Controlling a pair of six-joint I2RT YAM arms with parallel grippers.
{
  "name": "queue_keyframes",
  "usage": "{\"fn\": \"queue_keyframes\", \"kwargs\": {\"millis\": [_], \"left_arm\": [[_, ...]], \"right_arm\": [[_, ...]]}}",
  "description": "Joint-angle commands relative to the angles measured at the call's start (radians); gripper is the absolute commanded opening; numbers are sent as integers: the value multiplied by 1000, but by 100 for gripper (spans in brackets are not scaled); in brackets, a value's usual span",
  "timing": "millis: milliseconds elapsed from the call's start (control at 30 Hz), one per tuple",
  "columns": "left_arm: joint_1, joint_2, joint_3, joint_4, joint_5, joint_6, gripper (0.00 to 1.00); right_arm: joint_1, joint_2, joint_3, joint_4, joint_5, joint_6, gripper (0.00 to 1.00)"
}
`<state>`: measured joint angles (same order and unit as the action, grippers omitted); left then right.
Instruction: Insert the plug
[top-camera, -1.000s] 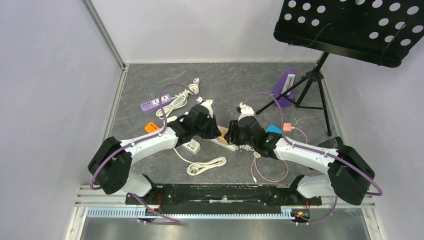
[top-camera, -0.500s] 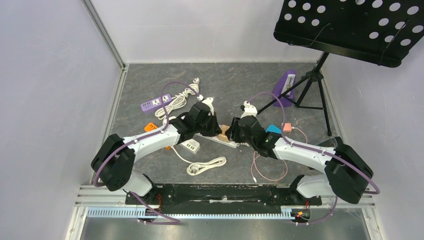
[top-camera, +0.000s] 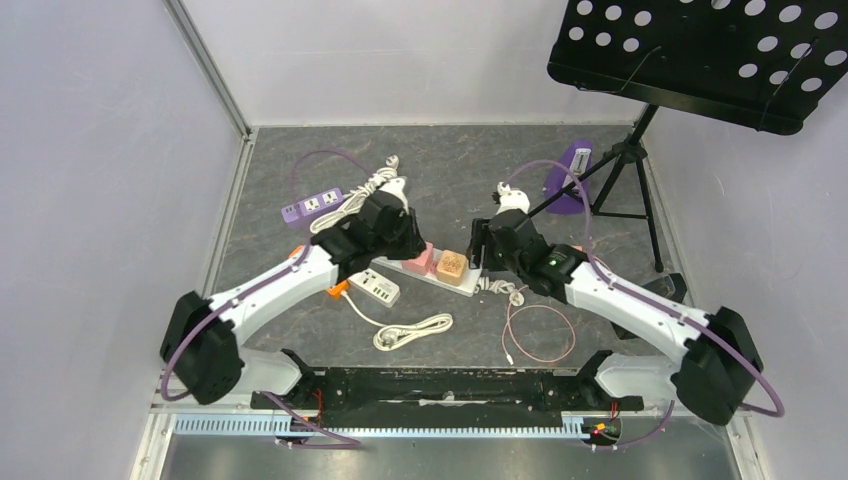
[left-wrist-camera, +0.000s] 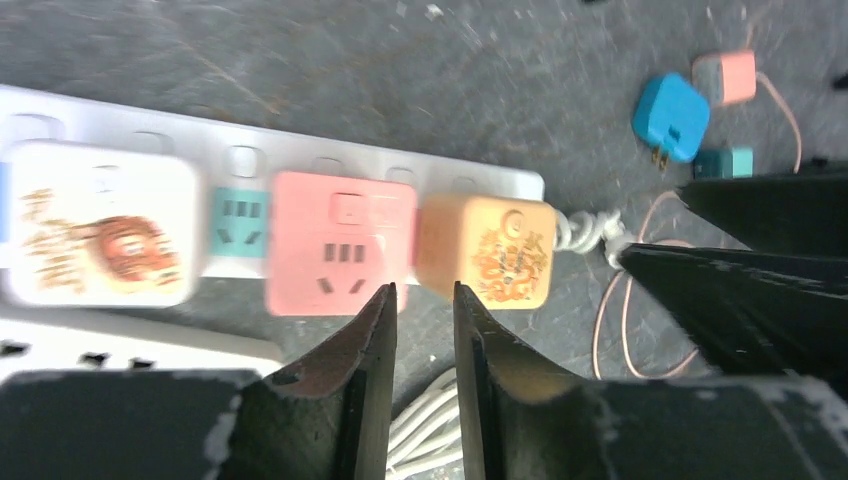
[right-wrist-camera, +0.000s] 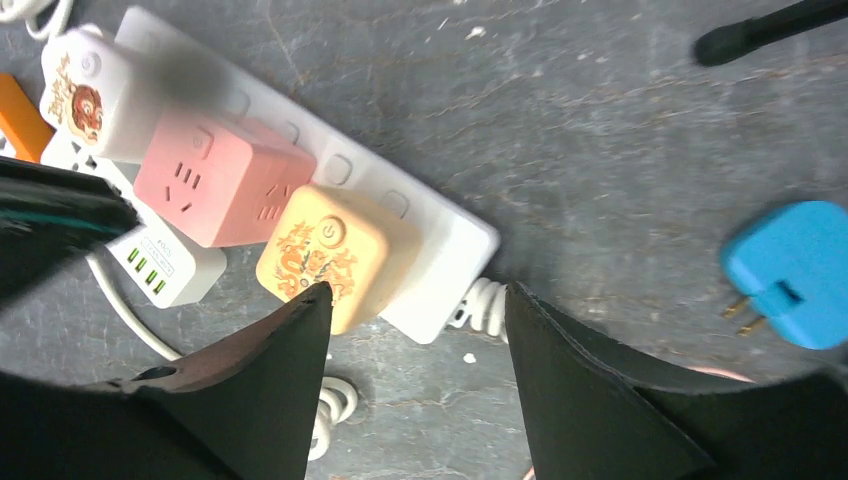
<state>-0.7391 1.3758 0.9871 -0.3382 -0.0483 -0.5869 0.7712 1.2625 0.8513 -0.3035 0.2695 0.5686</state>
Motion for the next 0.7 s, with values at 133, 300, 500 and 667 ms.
{"fn": "queue_keyframes", "kwargs": {"millis": [133,300,500,667], "left_arm": [[175,-168,-115,-21,-104,-49,46],[219,-106,-62,-25,-128,3,44],[224,-9,-28,-45,-136,-9,32],[224,25,-50,-10,-98,-33,25]], "right_arm": [[-74,-150,-65,-71,84,-61,68],[-108,-160,-99,-94,93,-76,68],[-178,-158,-145,-125,119,-80,66],[-249,-127,-183,-110,137,-98,66]]}}
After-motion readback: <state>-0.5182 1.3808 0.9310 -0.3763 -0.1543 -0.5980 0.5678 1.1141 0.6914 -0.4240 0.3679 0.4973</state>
